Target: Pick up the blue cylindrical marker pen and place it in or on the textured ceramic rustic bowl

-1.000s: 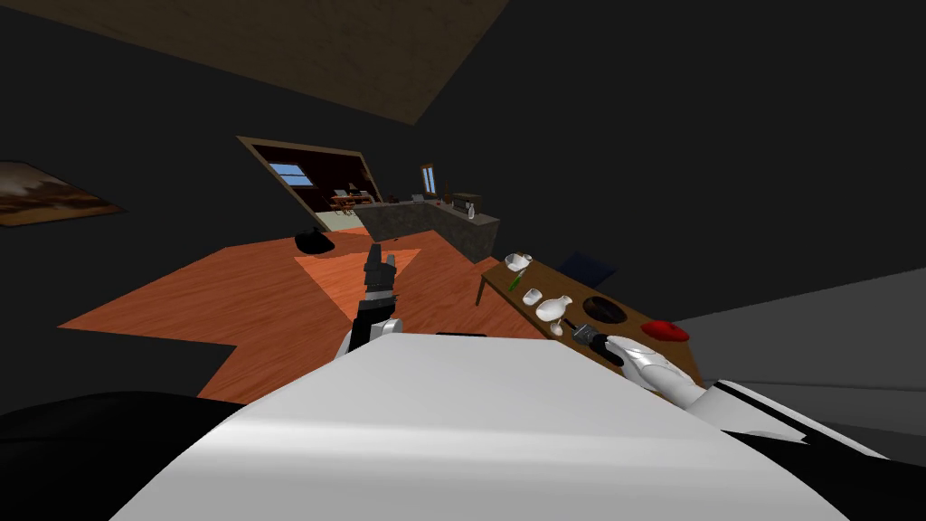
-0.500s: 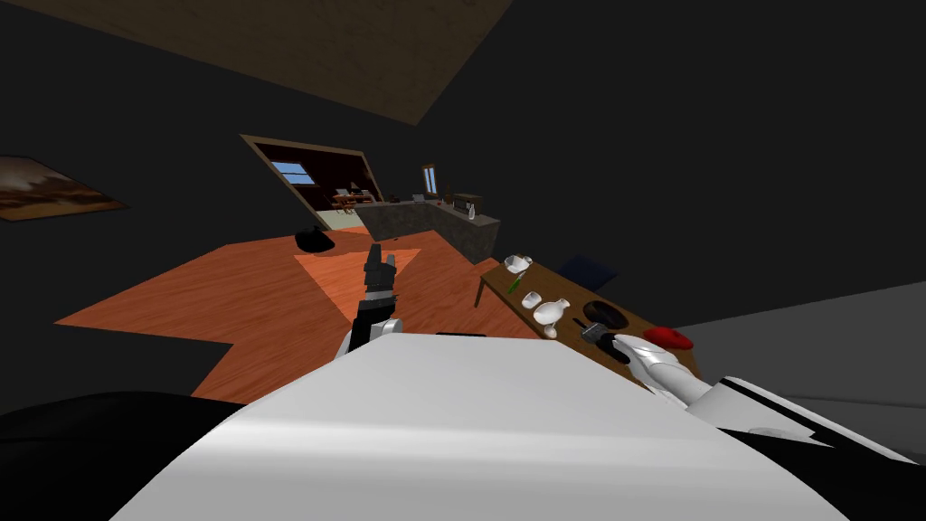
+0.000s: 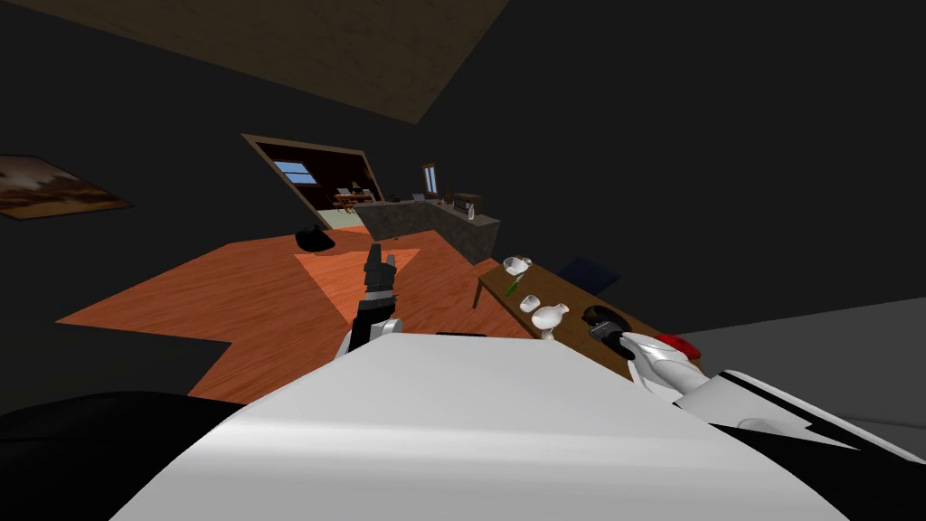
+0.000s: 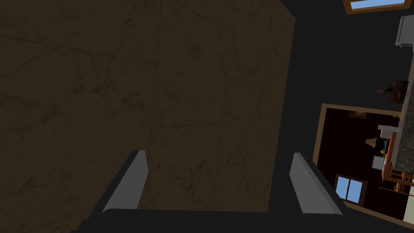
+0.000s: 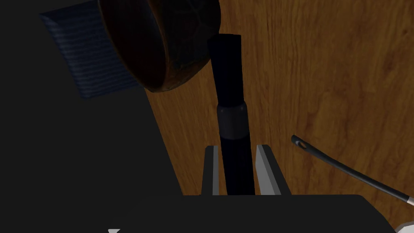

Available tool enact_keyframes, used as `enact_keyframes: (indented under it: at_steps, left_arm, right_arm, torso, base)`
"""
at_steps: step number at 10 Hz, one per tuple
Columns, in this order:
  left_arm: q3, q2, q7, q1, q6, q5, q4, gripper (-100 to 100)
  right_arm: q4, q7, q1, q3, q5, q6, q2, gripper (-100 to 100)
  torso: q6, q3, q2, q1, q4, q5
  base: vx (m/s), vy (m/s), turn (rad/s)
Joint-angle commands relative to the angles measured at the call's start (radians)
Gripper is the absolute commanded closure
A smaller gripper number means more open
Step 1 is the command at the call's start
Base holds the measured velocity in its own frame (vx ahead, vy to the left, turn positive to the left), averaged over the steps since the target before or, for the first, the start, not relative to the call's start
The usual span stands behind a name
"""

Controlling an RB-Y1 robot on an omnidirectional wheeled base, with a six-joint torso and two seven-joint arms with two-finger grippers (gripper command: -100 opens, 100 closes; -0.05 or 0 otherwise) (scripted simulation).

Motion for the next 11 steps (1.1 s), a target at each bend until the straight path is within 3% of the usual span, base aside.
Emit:
enact_keyframes:
  at_steps: [1, 2, 4, 7, 8, 9, 10, 11]
  left_arm:
    - [0.0, 0.0, 0.0, 0.0, 0.0, 0.0, 0.0, 0]
    - [0.0, 0.0, 0.0, 0.0, 0.0, 0.0, 0.0, 0]
    - [0.0, 0.0, 0.0, 0.0, 0.0, 0.0, 0.0, 0]
    - [0.0, 0.0, 0.0, 0.0, 0.0, 0.0, 0.0, 0]
    - [0.0, 0.0, 0.0, 0.0, 0.0, 0.0, 0.0, 0]
    - [0.0, 0.0, 0.0, 0.0, 0.0, 0.0, 0.0, 0]
    - [0.0, 0.0, 0.0, 0.0, 0.0, 0.0, 0.0, 0]
    - [0.0, 0.0, 0.0, 0.0, 0.0, 0.0, 0.0, 0]
  right_arm:
    - [-0.029, -0.04, 0.008, 0.03, -0.006, 0.023, -0.013, 100]
    - [-0.015, -0.051, -0.003, 0.035, -0.028, 0.053, -0.029, 100]
    - [-0.013, -0.044, -0.003, 0.025, -0.028, 0.053, -0.029, 100]
    - [0.011, -0.077, -0.028, 0.046, -0.081, 0.119, -0.066, 100]
    - [0.001, -0.077, -0.028, 0.07, -0.081, 0.119, -0.066, 100]
    - [0.011, -0.077, -0.028, 0.069, -0.081, 0.119, -0.066, 100]
    - [0.011, -0.077, -0.028, 0.046, -0.081, 0.119, -0.066, 100]
    - [0.022, -0.089, -0.039, 0.051, -0.108, 0.151, -0.083, 100]
  torso:
    - [0.0, 0.0, 0.0, 0.0, 0.0, 0.0]
    - [0.0, 0.001, 0.001, 0.002, 0.0, 0.0]
    - [0.0, -0.001, -0.002, -0.002, 0.0, 0.0]
    - [0.001, -0.001, -0.003, -0.005, 0.001, 0.0]
    - [0.001, -0.002, -0.004, -0.006, 0.0, 0.0]
    - [0.001, -0.001, -0.003, -0.005, 0.0, -0.001]
    - [0.002, 0.0, 0.0, -0.002, 0.0, -0.002]
    - [0.002, 0.001, 0.002, 0.002, 0.001, -0.001]
  base:
    - [0.01, -0.018, -0.004]
    - [0.057, -0.058, 0.017]
    - [0.047, -0.073, 0.014]
    - [0.08, -0.131, 0.019]
    - [0.079, -0.123, 0.011]
    - [0.031, -0.059, 0.006]
    - [0.0, -0.012, -0.008]
    - [0.044, -0.076, -0.001]
